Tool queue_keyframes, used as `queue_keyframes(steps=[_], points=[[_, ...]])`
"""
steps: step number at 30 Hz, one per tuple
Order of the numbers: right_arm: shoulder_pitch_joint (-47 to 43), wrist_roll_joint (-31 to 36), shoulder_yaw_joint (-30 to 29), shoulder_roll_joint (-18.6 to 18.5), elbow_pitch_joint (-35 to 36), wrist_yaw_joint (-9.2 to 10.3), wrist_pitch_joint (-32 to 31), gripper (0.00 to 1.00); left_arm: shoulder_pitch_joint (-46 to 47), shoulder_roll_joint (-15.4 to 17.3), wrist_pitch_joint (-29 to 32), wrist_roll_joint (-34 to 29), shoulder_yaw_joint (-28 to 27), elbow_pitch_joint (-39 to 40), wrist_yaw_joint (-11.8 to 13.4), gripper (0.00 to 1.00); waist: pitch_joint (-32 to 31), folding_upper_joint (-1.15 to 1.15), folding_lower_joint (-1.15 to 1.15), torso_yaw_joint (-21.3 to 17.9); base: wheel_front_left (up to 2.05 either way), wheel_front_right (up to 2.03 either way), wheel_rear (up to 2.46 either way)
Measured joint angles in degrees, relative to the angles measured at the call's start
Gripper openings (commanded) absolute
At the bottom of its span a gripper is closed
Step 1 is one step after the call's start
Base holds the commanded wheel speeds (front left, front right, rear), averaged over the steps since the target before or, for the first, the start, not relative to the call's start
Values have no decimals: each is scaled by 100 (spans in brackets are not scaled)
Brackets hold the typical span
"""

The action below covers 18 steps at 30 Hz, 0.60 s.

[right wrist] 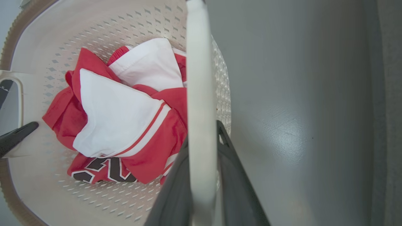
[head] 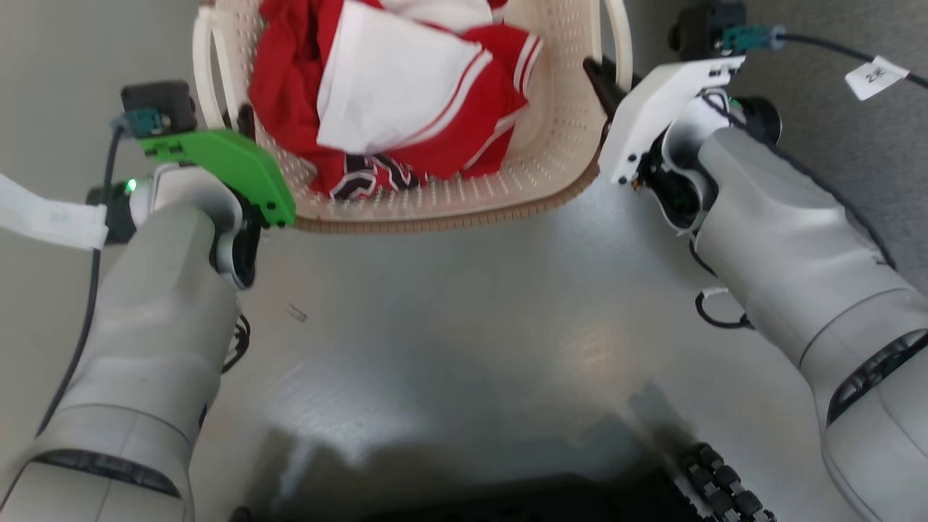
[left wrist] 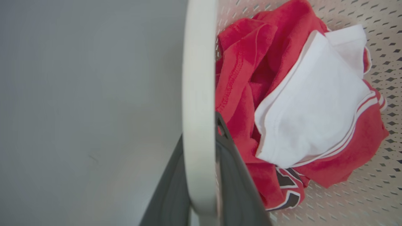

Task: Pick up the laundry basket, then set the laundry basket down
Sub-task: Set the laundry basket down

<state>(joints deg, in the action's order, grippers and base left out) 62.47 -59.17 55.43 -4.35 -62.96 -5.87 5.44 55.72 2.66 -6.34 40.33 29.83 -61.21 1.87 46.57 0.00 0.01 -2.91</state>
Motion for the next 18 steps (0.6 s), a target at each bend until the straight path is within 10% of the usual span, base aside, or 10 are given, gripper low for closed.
queue_keyframes(steps=[18], points=[[386, 0, -2, -18, -42, -5, 293, 0, 514, -22, -238, -127, -14, -135, 62, 0, 828, 0, 0, 115, 0, 0, 0]])
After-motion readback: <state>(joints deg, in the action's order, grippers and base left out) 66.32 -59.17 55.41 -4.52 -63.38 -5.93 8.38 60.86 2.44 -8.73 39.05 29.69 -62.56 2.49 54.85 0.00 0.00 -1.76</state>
